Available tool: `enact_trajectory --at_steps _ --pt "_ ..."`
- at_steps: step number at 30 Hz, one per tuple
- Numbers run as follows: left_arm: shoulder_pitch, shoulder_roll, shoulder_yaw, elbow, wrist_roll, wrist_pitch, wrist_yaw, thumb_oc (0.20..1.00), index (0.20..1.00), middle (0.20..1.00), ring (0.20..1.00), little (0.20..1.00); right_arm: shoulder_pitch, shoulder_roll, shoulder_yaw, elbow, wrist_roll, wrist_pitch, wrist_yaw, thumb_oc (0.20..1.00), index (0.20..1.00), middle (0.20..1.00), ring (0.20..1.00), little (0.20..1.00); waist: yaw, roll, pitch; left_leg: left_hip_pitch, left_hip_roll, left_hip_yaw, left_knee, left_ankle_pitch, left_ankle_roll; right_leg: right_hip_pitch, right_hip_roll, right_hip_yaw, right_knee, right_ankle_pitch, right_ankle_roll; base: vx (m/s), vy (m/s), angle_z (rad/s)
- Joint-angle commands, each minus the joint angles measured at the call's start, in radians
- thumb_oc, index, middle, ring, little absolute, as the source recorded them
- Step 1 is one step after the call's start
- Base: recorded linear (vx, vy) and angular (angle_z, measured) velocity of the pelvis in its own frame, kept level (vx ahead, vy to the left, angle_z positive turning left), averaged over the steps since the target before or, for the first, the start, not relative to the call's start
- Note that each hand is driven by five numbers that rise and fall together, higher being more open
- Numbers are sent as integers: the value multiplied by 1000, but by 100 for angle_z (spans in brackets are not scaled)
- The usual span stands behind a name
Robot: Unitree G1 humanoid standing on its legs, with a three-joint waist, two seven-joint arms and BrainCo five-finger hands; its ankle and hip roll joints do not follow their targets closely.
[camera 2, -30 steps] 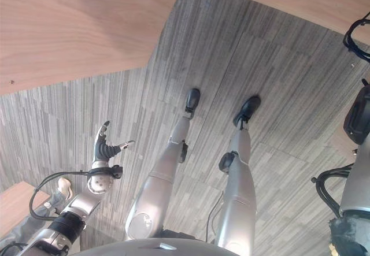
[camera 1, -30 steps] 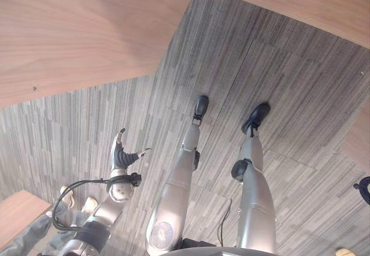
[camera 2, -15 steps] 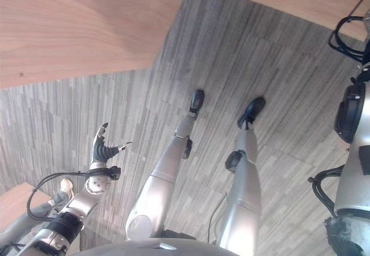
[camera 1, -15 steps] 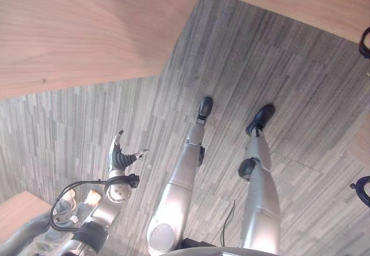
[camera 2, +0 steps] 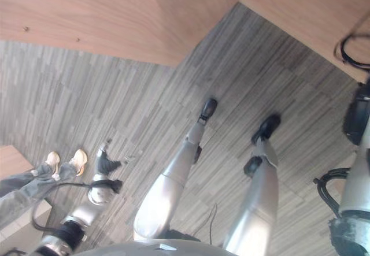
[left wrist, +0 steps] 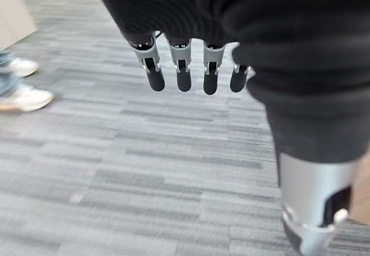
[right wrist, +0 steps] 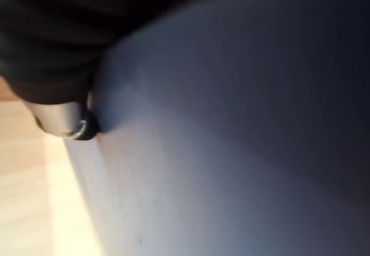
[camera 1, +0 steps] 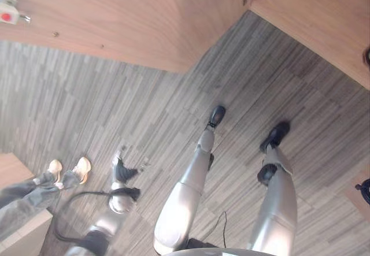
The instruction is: Put the empty folder in the office cabinet
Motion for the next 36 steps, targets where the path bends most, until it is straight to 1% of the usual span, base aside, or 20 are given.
enact_trajectory --at_steps 1,2,3,4,5,6,8,11,14,15,16,17,18,23,27,30,31,33,34,36 --pt "36 95 17 -10 33 -8 21 1000 1000 1000 1000 1000 54 -113 84 -131 -34 -91 -25 200 200 200 200 200 -8 -9 -13 109 25 22 104 -230 -14 88 -18 -1 -310 85 129 3 -61 -13" --pt "44 89 16 2 38 -6 27 1000 1000 1000 1000 1000 52 -107 76 -131 -35 -106 -47 200 200 200 200 200 -9 -7 -11 126 29 25 63 -205 -17 89 -17 -17 -314 100 118 72 -84 -44" --pt "45 86 18 10 40 -4 29 1000 1000 1000 1000 1000 47 -107 72 -129 -38 -111 -58 200 200 200 200 200 -6 -5 -23 141 42 20 41 -214 -16 101 -8 -7 -325 79 127 15 -59 -48" --pt "48 81 16 16 40 -6 33 1000 1000 1000 1000 1000 46 -106 71 -130 -41 -115 -71 200 200 200 200 200 -9 -4 -19 153 45 23 10 -189 -17 101 -7 -19 -329 96 117 121 -50 -20" --pt "48 80 19 19 41 -6 37 1000 1000 1000 1000 1000 41 -108 68 -130 -45 -116 -80 200 200 200 200 200 -7 -1 -28 167 54 20 -6 -198 -16 112 3 -8 -337 75 125 1 -23 -15" --pt "48 78 18 21 41 -8 43 1000 1000 1000 1000 1000 38 -111 66 -128 -49 -121 -96 200 200 200 200 200 -10 -1 -24 172 52 22 -26 -174 -19 108 2 -18 -338 92 116 37 -19 -7" --pt "45 65 19 51 40 -13 59 1000 1000 1000 1000 1000 29 -113 62 -123 -65 -125 -131 200 200 200 200 200 -12 1 -27 196 62 22 -77 -151 -23 114 9 -17 -350 90 114 12 -12 -8" --pt "35 60 14 59 45 -17 72 1000 1000 1000 1000 1000 21 -114 61 -117 -79 -127 -160 200 200 200 200 200 -14 2 -30 220 72 22 -118 -135 -27 120 20 -19 -359 85 113 50 -13 -6" --pt "28 39 3 86 40 -16 82 1000 1000 1000 1000 1000 22 -112 39 -113 -98 -138 -220 200 200 200 200 200 -21 8 -39 257 83 27 -181 -109 -38 127 42 -14 -372 75 108 44 15 -4" --pt "-104 54 7 175 23 32 86 1000 1000 1000 1000 1000 15 -34 60 -158 -111 -184 -215 200 200 200 200 200 -45 2 -54 270 91 39 -192 -102 -43 129 52 -9 -373 73 107 49 100 -7" --pt "-199 52 -3 214 44 30 99 1000 1000 1000 1000 1000 5 17 37 -194 -103 -186 -231 200 200 200 200 200 -70 3 -48 275 93 48 -205 -100 -47 126 59 -1 -372 71 106 18 99 -3" --pt "-208 50 -2 224 46 27 101 1000 1000 1000 1000 1000 7 20 31 -203 -107 -187 -236 200 200 200 200 200 -70 0 -43 277 93 49 -208 -99 -47 126 59 1 -372 70 106 63 9 -12" --pt "-223 46 -5 201 42 26 92 1000 1000 1000 1000 1000 -12 44 -22 -201 -99 -174 -263 200 200 200 200 200 -68 5 -47 287 93 45 -236 -90 -50 128 68 5 -380 66 107 66 -48 -18" --pt "-191 33 -1 198 13 23 67 1000 1000 1000 1000 1000 -60 13 7 -162 -33 -143 -241 200 200 200 200 200 -69 17 -64 288 94 38 -239 -72 -62 125 75 14 -368 50 105 59 -41 -11" --pt "-189 28 17 196 -1 18 69 1000 1000 1000 1000 1000 -66 -3 18 -139 -5 -137 -228 200 200 200 200 200 -71 28 -75 290 98 33 -239 -63 -72 91 75 22 -310 23 93 51 -33 -1" --pt "-192 21 16 194 -11 18 72 1000 1000 1000 1000 1000 -76 0 20 -137 -8 -137 -250 200 200 200 200 200 -71 35 -81 288 102 35 -239 -65 -77 74 76 19 -284 3 90 66 -19 0" --pt "-191 19 17 193 -14 18 71 1000 1000 1000 1000 1000 -78 0 22 -141 -12 -135 -257 200 200 200 200 200 -71 39 -90 292 108 33 -239 -77 -77 74 83 30 -279 -22 93 81 -10 0" --pt "-191 20 18 193 -17 17 72 1000 1000 1000 1000 1000 -81 0 24 -145 -14 -134 -258 200 200 200 200 200 -69 42 -87 289 107 32 -239 -68 -78 63 82 24 -268 -11 88 18 -5 0" --pt "-190 19 21 190 -21 17 71 1000 1000 1000 1000 1000 -84 0 26 -150 -14 -131 -259 200 200 200 200 200 -69 44 -94 292 111 31 -239 -76 -78 65 86 33 -264 -31 90 0 0 0" --pt "-186 22 28 186 -28 15 67 1000 1000 1000 1000 1000 -93 5 36 -160 -2 -124 -240 200 200 200 200 200 -68 45 -96 292 114 30 -239 -76 -79 58 88 35 -256 -38 88 36 -5 -2"
